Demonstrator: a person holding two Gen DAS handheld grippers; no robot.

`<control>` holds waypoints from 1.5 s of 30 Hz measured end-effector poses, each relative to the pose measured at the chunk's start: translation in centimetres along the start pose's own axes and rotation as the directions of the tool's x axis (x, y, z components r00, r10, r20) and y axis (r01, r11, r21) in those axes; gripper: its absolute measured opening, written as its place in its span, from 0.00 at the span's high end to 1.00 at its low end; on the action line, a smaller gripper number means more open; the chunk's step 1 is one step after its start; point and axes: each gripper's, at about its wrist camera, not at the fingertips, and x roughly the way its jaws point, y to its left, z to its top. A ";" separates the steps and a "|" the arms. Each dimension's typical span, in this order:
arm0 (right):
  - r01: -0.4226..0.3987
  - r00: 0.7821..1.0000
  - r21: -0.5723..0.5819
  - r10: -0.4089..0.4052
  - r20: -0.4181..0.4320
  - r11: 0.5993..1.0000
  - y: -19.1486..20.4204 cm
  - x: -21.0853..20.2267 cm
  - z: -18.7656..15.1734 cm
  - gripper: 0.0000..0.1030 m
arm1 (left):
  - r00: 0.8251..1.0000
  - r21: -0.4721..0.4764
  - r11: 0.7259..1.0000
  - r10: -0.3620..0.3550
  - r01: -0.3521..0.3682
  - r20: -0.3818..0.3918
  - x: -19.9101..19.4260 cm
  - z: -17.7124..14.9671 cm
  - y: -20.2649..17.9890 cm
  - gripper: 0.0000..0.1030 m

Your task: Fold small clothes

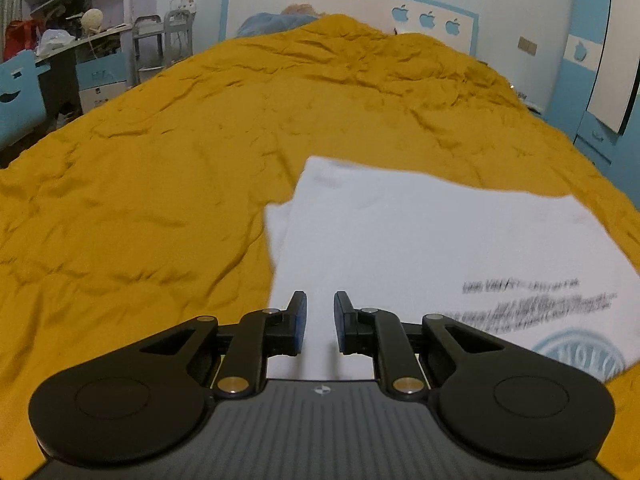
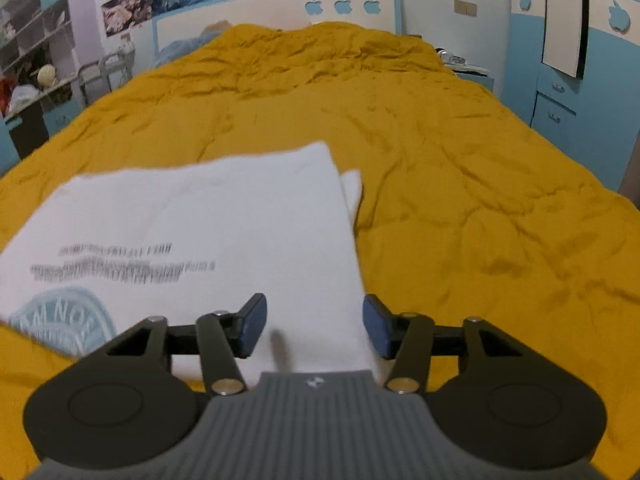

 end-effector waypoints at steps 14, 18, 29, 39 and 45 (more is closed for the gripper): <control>-0.081 0.995 0.344 0.097 -0.030 0.935 -6.1 7.5 6.3 0.33 | 0.998 0.015 0.998 -0.068 0.067 0.004 5.5 3.6 -3.5 0.82; -0.099 0.991 0.425 0.130 -0.044 0.900 -8.0 9.9 6.7 0.34 | 0.996 0.027 0.996 -0.085 0.085 -0.007 6.9 4.2 -5.0 0.82; -0.193 0.968 0.535 0.249 -0.032 0.822 -9.1 15.5 6.9 0.69 | 0.985 0.061 0.984 -0.162 0.166 -0.061 11.4 6.0 -10.6 0.82; -0.302 0.946 0.554 0.316 0.075 0.776 -8.4 14.7 7.0 0.93 | 0.975 0.116 0.973 -0.189 0.202 -0.115 16.7 7.5 -16.0 0.82; -0.291 0.951 0.525 0.302 0.066 0.800 -6.6 13.5 9.0 0.94 | 0.977 0.130 0.974 -0.171 0.187 -0.127 16.9 6.8 -15.6 0.82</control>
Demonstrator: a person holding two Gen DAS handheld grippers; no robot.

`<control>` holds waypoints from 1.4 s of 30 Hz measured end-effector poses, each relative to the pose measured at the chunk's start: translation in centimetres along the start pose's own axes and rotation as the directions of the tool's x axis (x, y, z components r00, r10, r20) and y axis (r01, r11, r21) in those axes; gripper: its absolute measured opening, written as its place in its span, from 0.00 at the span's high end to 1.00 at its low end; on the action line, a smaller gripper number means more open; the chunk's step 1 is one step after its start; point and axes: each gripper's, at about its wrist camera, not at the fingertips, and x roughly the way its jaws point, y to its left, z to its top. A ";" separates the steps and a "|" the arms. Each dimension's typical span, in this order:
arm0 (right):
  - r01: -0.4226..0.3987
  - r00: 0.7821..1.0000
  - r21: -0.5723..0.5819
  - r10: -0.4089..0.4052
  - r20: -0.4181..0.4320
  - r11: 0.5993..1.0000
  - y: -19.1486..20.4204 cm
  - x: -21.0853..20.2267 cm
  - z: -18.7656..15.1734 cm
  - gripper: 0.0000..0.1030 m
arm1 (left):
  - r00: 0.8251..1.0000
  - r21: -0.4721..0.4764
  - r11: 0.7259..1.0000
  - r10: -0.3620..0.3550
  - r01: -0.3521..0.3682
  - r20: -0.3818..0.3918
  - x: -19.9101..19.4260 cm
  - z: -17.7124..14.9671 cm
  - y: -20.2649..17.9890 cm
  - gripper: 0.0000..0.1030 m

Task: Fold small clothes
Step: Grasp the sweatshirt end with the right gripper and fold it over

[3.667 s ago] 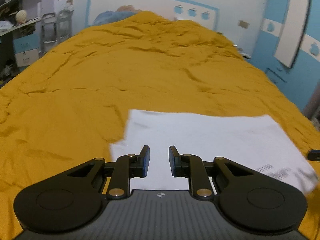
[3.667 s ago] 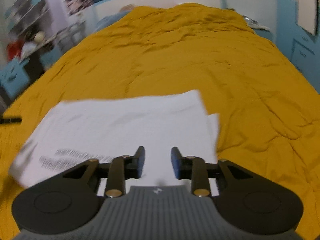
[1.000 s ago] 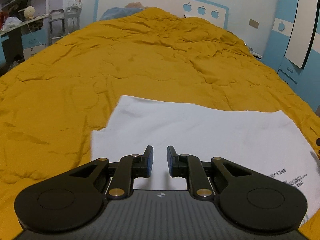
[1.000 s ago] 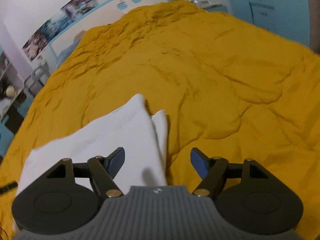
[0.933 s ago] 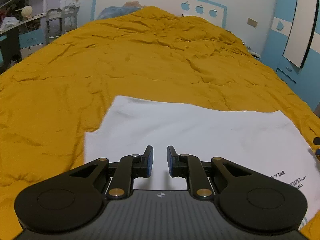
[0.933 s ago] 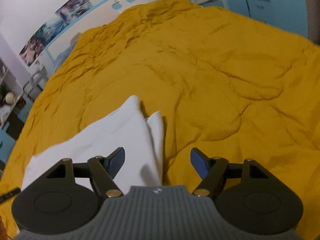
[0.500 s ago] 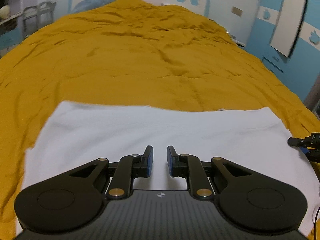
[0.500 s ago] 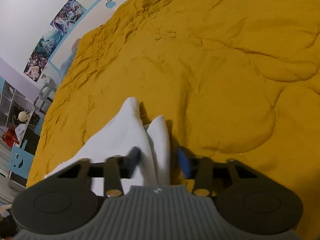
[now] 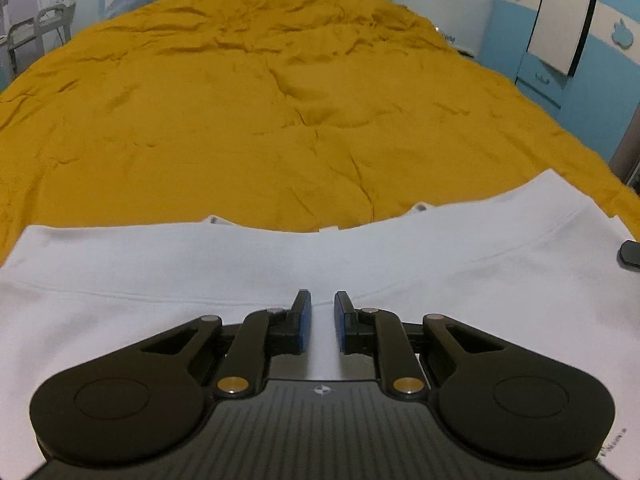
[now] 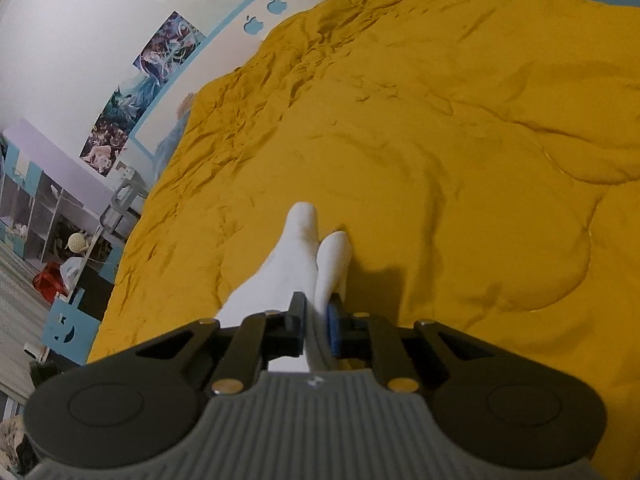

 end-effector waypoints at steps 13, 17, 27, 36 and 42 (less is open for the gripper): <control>-0.127 0.991 -0.005 0.127 -0.042 0.992 14.7 0.0 -0.5 0.95 | 0.988 0.008 0.997 0.081 -0.083 0.131 -15.6 0.8 10.1 0.82; -0.131 0.989 -0.027 0.129 -0.079 0.991 20.6 2.4 -2.8 0.95 | 0.985 -0.049 0.992 0.124 -0.119 0.122 -18.2 -1.1 13.6 0.82; -0.106 0.983 -0.170 0.077 -0.169 0.980 33.5 9.4 -11.2 0.95 | 0.992 -0.314 0.944 0.117 -0.099 0.037 -18.8 -5.9 20.9 0.82; -0.098 0.980 -0.283 0.044 -0.193 0.954 39.5 14.5 -17.9 0.95 | 0.998 -0.378 0.926 0.042 -0.023 0.042 -18.2 -7.8 22.4 0.82; -0.100 0.964 -0.327 0.010 -0.266 0.940 39.3 16.6 -20.5 0.95 | 0.999 -0.408 0.912 0.043 -0.026 0.033 -17.8 -8.8 23.3 0.82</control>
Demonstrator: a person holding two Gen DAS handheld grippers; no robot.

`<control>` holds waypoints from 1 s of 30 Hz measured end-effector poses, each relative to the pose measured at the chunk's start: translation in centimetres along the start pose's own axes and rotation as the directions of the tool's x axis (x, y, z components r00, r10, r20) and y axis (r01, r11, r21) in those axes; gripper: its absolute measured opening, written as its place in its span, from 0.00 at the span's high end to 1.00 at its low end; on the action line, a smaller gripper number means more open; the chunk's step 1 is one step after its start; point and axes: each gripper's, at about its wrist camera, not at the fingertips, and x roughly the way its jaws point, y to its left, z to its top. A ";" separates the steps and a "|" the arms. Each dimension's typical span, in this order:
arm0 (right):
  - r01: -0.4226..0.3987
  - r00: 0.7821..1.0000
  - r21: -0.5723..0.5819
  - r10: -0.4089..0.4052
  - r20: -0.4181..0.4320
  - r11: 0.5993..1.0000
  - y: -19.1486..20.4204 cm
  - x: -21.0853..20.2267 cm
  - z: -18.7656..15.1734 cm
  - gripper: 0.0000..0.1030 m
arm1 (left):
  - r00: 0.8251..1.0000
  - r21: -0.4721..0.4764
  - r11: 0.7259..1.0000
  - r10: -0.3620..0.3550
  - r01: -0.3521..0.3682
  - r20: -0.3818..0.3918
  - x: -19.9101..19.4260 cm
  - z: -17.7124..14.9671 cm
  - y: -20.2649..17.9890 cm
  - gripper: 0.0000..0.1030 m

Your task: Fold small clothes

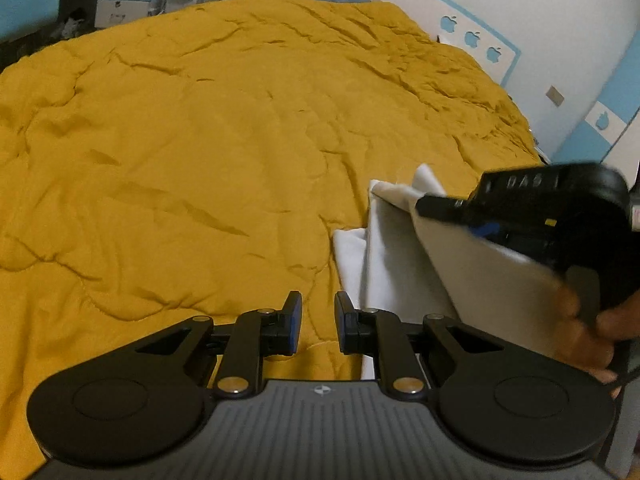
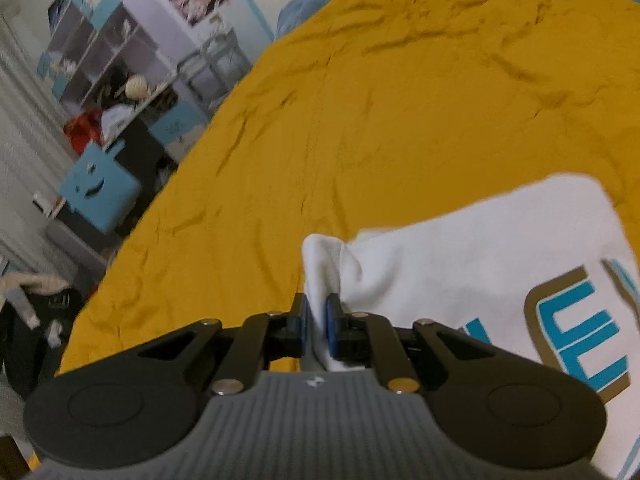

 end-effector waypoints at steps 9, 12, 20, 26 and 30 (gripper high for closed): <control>0.091 0.992 -0.074 -0.097 -0.084 0.993 0.4 3.4 -1.3 0.93 | 1.000 -0.010 1.000 -0.009 0.009 0.005 -1.1 -0.4 0.4 0.82; 0.071 0.992 -0.122 -0.083 -0.091 0.990 1.4 2.2 -1.7 0.87 | 0.999 -0.023 0.999 -0.031 0.031 0.010 -2.0 -0.5 0.5 0.82; -0.072 0.997 -0.239 0.068 -0.022 0.968 4.2 -7.9 -3.8 0.82 | 0.989 -0.090 0.985 -0.147 0.149 0.035 -6.2 -2.0 0.5 0.71; -0.050 0.993 -0.298 0.079 0.087 0.953 2.2 -15.7 -7.1 0.75 | 0.971 -0.177 0.955 -0.232 0.238 0.053 -8.0 -3.9 0.9 0.56; 0.043 0.992 -0.300 -0.006 0.123 0.953 -1.2 -18.8 -10.3 0.71 | 0.961 -0.251 0.929 -0.276 0.271 0.015 -7.4 -5.6 0.9 0.48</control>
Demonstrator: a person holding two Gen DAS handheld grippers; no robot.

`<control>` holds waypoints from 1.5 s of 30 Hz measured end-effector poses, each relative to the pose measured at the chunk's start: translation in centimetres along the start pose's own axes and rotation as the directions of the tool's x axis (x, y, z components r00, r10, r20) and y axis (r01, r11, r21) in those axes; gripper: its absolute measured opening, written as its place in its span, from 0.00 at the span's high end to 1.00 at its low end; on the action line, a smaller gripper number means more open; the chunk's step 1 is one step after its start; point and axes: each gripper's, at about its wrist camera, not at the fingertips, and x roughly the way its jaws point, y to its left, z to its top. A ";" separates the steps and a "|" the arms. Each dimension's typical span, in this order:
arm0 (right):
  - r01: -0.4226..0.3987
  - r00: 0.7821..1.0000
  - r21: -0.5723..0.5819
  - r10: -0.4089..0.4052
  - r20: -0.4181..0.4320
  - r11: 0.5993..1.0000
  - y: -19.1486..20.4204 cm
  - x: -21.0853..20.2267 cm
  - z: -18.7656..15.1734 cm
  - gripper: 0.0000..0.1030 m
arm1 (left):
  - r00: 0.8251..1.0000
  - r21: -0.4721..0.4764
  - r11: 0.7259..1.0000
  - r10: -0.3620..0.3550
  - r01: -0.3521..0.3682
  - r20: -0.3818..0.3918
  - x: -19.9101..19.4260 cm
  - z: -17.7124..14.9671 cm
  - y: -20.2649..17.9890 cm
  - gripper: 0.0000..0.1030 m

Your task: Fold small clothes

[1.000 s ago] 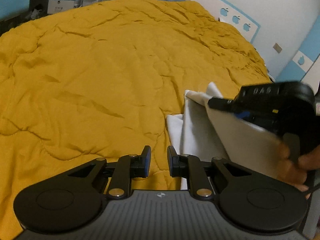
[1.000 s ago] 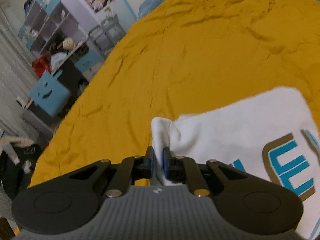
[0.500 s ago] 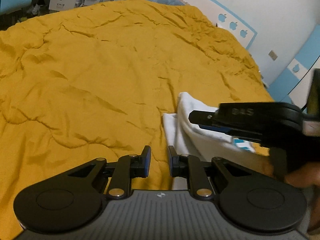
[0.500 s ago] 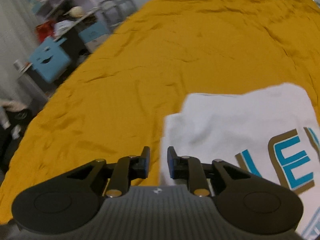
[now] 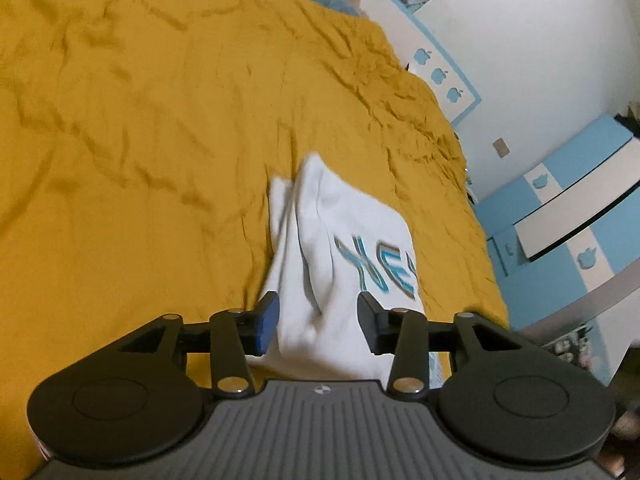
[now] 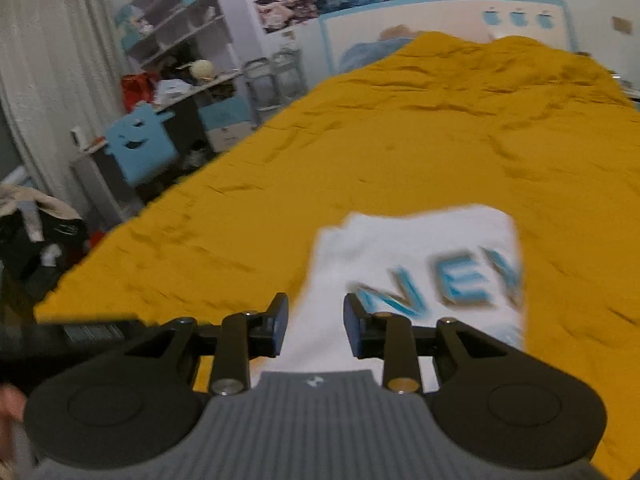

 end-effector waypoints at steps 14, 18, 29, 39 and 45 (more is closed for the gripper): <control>0.264 0.958 -0.031 -0.265 -0.110 0.964 -8.6 -3.2 -10.7 0.59 | 0.997 -0.142 0.990 -0.025 0.014 -0.076 6.8 -1.7 1.8 0.66; 0.271 0.958 0.002 -0.270 -0.095 0.962 -9.2 -2.2 -10.9 0.60 | 0.999 -0.070 0.997 -0.038 0.036 -0.030 5.7 -1.0 0.0 0.81; 0.253 0.967 0.053 -0.250 -0.055 0.966 -9.5 -0.9 -8.9 1.00 | 0.999 0.059 0.997 0.047 -0.049 0.026 3.2 0.1 -2.5 0.85; 0.237 0.964 0.025 -0.232 -0.126 0.971 -9.4 -0.1 -11.0 1.00 | 0.973 0.143 0.966 0.223 -0.213 -0.054 6.3 -2.7 0.0 0.85; 0.237 0.961 0.015 -0.232 -0.152 0.971 -10.0 0.5 -11.4 1.00 | 0.955 0.200 0.941 0.291 -0.274 -0.057 6.9 -3.3 -1.2 0.84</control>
